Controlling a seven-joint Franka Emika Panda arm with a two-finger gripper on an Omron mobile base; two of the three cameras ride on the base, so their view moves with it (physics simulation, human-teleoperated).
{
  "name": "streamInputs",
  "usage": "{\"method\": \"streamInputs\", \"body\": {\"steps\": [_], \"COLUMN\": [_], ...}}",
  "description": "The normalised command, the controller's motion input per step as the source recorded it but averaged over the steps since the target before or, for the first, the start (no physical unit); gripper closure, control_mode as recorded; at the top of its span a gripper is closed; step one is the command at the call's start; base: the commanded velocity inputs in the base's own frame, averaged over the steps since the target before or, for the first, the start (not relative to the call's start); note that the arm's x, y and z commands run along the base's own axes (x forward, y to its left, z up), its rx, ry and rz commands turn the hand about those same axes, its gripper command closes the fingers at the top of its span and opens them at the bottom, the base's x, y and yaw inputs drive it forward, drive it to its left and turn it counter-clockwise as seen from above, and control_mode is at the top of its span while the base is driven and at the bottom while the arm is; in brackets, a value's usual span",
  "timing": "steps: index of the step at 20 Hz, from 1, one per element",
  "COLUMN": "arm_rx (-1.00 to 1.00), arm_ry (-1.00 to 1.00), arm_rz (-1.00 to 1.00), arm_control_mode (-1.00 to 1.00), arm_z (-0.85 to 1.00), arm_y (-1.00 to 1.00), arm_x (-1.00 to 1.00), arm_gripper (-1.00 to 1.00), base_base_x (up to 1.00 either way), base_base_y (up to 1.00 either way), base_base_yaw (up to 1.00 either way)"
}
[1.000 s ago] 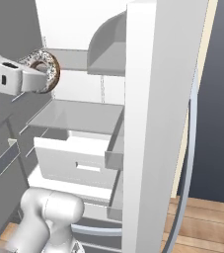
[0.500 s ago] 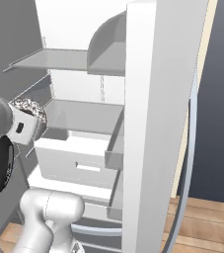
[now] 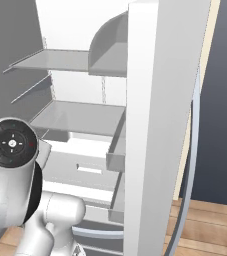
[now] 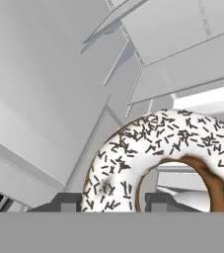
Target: Take the donut and cupcake from the fridge and place them on the empty tray on the dining counter.
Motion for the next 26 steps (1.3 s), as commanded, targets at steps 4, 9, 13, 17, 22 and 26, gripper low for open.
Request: {"method": "streamInputs", "body": {"steps": [4,9,13,17,22,26], "arm_rx": [0.00,0.00,0.00,0.00,0.00,0.00], "arm_ry": [0.00,0.00,0.00,0.00,0.00,0.00], "arm_rz": [0.00,0.00,0.00,0.00,0.00,0.00], "arm_control_mode": [1.00,1.00,1.00,1.00,1.00,1.00], "arm_z": [0.00,0.00,0.00,0.00,0.00,0.00], "arm_y": [0.00,0.00,0.00,0.00,0.00,0.00], "arm_x": [0.00,0.00,0.00,0.00,0.00,0.00], "arm_gripper": [1.00,1.00,1.00,1.00,1.00,1.00], "base_base_x": [0.00,-0.52,-0.96,-1.00,-1.00,-0.63], "base_base_y": [0.00,-0.05,-0.15,-0.26,-0.66,-0.80], "base_base_yaw": [0.00,0.00,0.00,0.00,-0.16,-0.52]}}
